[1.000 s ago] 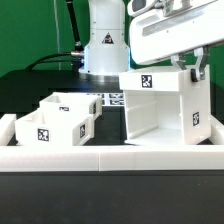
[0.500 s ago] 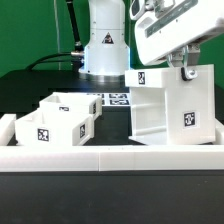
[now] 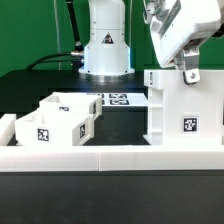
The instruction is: Assemble drawer
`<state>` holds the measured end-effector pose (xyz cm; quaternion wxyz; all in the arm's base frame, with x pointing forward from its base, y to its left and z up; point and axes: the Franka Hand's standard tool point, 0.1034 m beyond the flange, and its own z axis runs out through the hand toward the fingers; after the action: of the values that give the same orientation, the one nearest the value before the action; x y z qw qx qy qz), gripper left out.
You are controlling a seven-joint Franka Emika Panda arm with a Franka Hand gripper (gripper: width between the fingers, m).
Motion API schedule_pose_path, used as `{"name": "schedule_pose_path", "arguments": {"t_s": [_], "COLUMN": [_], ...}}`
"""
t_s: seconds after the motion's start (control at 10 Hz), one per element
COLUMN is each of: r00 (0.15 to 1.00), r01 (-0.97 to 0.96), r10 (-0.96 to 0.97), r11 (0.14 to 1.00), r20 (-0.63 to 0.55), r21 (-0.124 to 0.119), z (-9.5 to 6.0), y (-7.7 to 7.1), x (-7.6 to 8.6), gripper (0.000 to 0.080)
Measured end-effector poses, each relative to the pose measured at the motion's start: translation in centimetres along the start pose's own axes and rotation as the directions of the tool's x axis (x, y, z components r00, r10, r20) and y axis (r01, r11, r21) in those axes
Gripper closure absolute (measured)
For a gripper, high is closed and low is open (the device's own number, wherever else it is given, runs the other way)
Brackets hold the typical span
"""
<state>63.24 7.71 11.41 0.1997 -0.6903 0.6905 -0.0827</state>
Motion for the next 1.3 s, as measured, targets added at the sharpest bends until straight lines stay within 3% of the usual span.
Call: {"name": "schedule_pose_path", "arguments": {"t_s": [0.2,0.5,0.6,0.7,0.8,0.9,1.0,1.1,1.3], "r00": [1.0,1.0,1.0,1.0,1.0,1.0,0.997,0.981,0.923], "r01": [-0.001,0.005,0.008,0.009,0.011,0.014,0.074,0.194,0.383], "r10": [0.001,-0.004,-0.007,-0.008,-0.01,-0.013,-0.073,-0.193,-0.382], "r11": [1.0,0.999,0.999,0.999,0.999,0.999,0.997,0.981,0.924], "r20": [0.022,0.029,0.029,0.028,0.029,0.029,0.037,0.037,0.035], "r21": [-0.027,-0.034,-0.033,-0.034,-0.034,-0.034,-0.029,-0.017,-0.004], "z": [0.4,0.5,0.5,0.5,0.5,0.5,-0.1,-0.9,-2.3], "y": [-0.1,-0.1,-0.1,-0.1,-0.1,-0.1,-0.4,-0.6,-0.4], "x": [-0.4,-0.7,-0.7,-0.7,-0.7,-0.7,-0.9,-0.6,0.0], "gripper": [0.0742,0.0741,0.0649,0.0649,0.0463,0.0463,0.0265,0.0182,0.0156]}}
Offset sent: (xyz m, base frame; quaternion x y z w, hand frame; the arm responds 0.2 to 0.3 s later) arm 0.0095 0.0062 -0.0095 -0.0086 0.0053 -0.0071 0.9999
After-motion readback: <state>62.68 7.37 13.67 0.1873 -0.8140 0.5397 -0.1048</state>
